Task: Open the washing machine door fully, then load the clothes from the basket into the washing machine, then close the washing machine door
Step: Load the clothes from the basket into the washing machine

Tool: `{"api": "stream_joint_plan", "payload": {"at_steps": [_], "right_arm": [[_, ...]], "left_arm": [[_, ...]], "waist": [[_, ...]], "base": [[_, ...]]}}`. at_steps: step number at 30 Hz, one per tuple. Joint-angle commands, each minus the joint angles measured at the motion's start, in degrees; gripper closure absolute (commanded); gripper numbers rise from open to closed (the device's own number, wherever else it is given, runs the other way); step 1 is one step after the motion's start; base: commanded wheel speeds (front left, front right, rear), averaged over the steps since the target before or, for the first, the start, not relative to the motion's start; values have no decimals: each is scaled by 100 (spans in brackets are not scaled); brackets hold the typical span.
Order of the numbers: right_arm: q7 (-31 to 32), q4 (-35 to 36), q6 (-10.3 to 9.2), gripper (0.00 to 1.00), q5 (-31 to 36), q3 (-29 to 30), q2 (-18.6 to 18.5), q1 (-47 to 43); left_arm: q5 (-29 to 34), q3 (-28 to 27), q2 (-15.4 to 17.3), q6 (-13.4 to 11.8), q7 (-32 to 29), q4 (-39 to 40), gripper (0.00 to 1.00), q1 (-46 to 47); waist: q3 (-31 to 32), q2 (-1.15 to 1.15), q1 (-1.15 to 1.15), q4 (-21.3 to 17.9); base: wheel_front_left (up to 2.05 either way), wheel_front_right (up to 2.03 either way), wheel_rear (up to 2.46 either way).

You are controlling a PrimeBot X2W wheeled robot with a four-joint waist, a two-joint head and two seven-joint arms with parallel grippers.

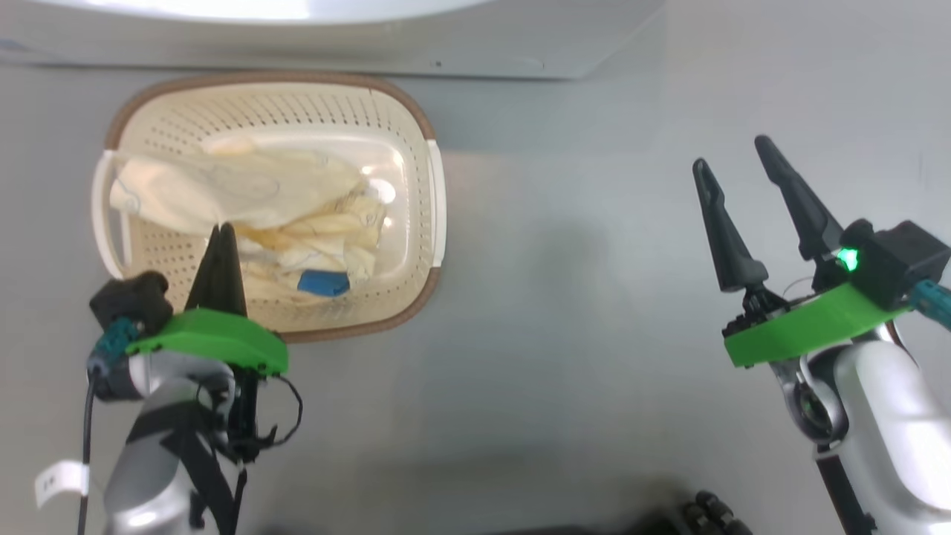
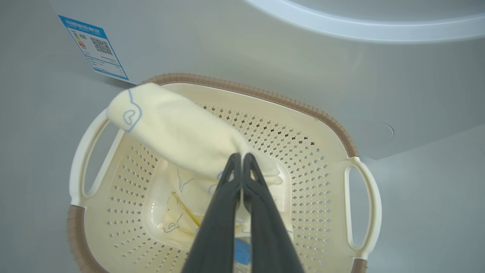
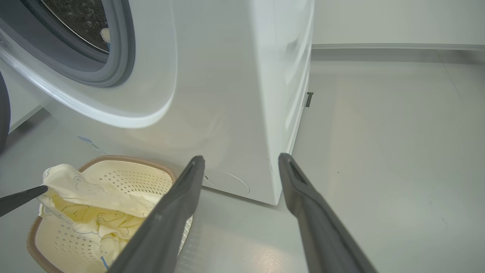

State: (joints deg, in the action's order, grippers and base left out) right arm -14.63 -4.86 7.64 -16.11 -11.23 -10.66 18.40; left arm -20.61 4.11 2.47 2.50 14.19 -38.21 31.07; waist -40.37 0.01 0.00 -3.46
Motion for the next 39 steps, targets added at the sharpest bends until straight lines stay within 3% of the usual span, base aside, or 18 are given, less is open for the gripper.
{"api": "stream_joint_plan", "payload": {"at_steps": [1, 19, 34, 39], "right_arm": [[-37, 129, -15, 0, 6, -68, -25, -218], [-37, -67, -15, 0, 38, 59, 71, -1290], [-37, -81, -15, 0, 109, 210, 49, -1937], [-37, -53, -15, 0, 118, 254, 51, -2091]], "left_arm": [[54, -168, 97, -3, 81, 162, 100, -256], [-16, -187, 43, -153, 81, 1601, 100, -2117], [1, -107, 42, -427, 81, 2533, 100, -3499], [-12, -59, 42, -494, 81, 2704, 100, -3775]], "waist": [[384, -1, 0, 83], [2395, -1, 0, 146], [3707, -1, 0, 96], [3856, -1, 0, 90]], "base": [[0, 0, 0], [0, 0, 0], [0, 0, 0], [0, 0, 0]]}}
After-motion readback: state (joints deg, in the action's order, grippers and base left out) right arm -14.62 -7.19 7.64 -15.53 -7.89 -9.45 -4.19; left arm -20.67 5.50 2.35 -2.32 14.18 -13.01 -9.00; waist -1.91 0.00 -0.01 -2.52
